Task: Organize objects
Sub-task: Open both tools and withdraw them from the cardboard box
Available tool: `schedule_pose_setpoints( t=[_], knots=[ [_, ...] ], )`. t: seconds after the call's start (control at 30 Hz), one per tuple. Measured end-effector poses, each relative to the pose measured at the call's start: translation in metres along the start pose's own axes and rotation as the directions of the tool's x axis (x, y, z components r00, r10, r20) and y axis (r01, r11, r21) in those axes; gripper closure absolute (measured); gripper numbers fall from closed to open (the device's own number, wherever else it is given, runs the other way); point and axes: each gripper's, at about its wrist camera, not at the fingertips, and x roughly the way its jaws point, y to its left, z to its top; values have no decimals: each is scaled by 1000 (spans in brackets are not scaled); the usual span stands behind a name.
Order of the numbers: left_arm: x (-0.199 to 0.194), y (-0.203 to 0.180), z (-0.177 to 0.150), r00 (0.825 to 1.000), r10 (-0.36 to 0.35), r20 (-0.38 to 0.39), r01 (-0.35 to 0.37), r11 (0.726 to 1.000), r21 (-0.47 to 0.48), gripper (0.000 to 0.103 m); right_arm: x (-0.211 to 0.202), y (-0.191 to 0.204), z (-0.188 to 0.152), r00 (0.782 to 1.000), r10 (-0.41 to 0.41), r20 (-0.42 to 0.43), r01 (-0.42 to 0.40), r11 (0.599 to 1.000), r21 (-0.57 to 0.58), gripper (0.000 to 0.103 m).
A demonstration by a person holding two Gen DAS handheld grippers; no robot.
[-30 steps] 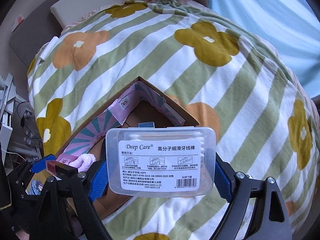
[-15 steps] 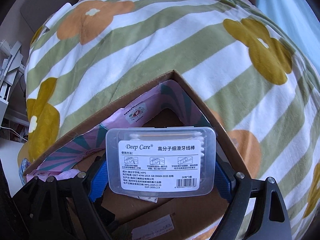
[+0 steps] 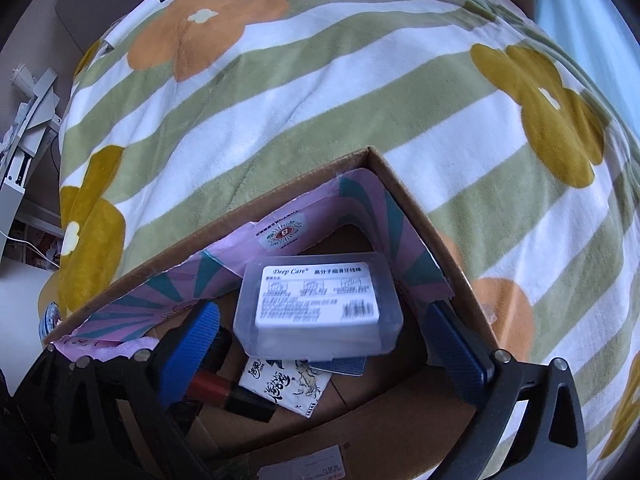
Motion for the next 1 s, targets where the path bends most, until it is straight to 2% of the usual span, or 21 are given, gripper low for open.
schedule_pose_setpoints(
  t=[0.53,0.73,1.0],
  knots=[
    [-4,-9,-12,1000,-11,-7,11,1000,10,0,-24,0,-12,1000,-2,-1,2,999,43,0],
    [-28,-11,-8,1000,-19,5,19,998,51,0,-65,7,-25,1000,-3,26,1,997,80,0],
    [-95,-15,-17,998,-39,38,34,992,123,0,-148,17,-56,994,-44,100,29,988,149,0]
  ],
)
